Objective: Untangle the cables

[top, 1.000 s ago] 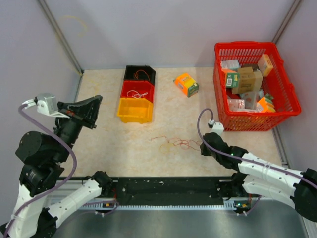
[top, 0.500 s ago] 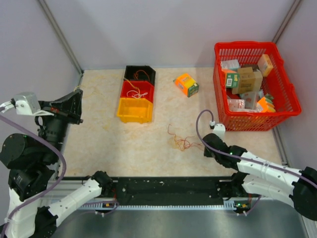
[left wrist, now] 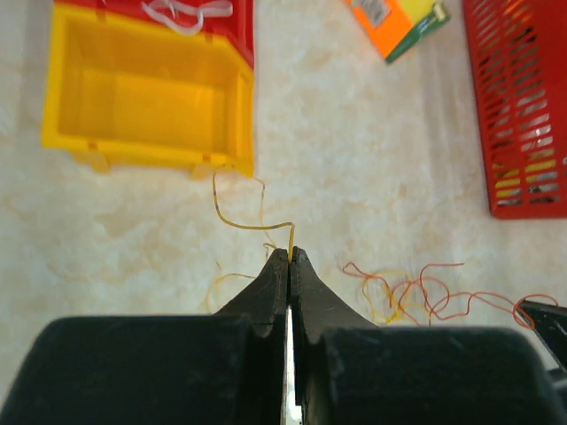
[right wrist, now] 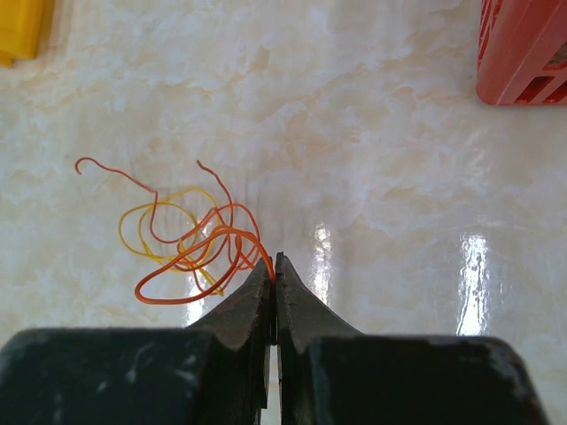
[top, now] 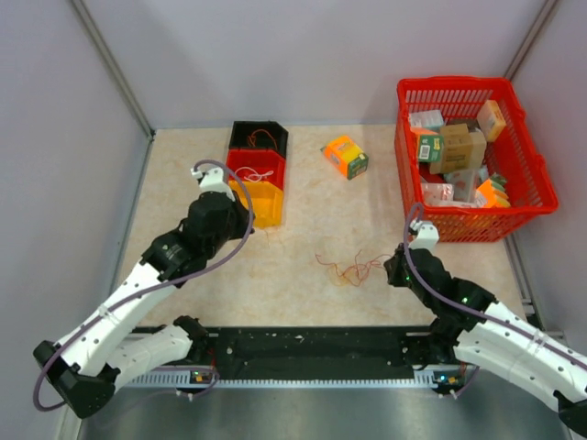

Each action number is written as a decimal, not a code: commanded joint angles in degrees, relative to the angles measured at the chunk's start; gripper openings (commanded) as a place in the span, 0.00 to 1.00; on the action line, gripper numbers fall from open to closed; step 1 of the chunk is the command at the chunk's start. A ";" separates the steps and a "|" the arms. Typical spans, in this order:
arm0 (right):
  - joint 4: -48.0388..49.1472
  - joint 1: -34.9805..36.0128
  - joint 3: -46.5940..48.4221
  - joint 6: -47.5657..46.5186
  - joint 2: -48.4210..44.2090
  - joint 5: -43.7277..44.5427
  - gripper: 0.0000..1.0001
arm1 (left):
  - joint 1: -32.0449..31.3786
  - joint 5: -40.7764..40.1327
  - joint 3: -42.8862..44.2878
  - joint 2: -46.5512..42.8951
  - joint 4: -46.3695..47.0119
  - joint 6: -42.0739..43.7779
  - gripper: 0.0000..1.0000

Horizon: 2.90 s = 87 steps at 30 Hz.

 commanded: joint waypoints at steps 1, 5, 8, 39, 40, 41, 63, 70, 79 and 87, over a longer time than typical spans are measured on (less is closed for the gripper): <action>0.07 -0.46 0.10 -1.88 -2.05 -0.20 0.01 | 0.64 6.66 -3.14 1.38 2.98 -10.29 0.00; 0.51 -0.46 -0.34 -2.05 -1.97 0.06 0.02 | 0.73 9.93 -7.63 5.24 3.78 -14.15 0.00; 0.78 -0.46 -0.77 -1.96 -2.32 -0.29 0.02 | 0.73 10.63 -10.00 7.97 3.51 -17.41 0.00; 4.38 -0.55 -4.29 -1.61 -0.83 -0.64 0.02 | 0.65 21.71 -3.77 33.01 6.86 7.28 0.98; 4.38 -0.55 -4.21 -1.70 -0.83 -0.64 0.02 | 0.38 21.18 -2.98 34.33 6.59 7.45 0.98; 4.47 -0.55 -4.21 -1.61 -0.91 -0.64 0.02 | 0.12 19.96 -2.45 35.56 6.41 7.63 0.96; 5.52 -0.46 -4.56 -2.14 -0.65 -0.91 0.02 | -11.83 4.40 6.16 50.06 3.25 6.66 0.98; 5.44 -0.55 -4.65 -2.23 -0.83 -1.08 0.02 | -12.01 -1.84 8.98 54.21 1.05 5.96 0.71; 5.70 -0.55 -4.73 -2.40 -0.83 -1.35 0.02 | -12.01 -7.38 6.69 42.45 1.05 7.10 0.00; 5.88 -0.55 -4.47 -2.49 0.14 -1.52 0.02 | -5.17 -0.29 13.19 30.14 -1.16 9.03 0.00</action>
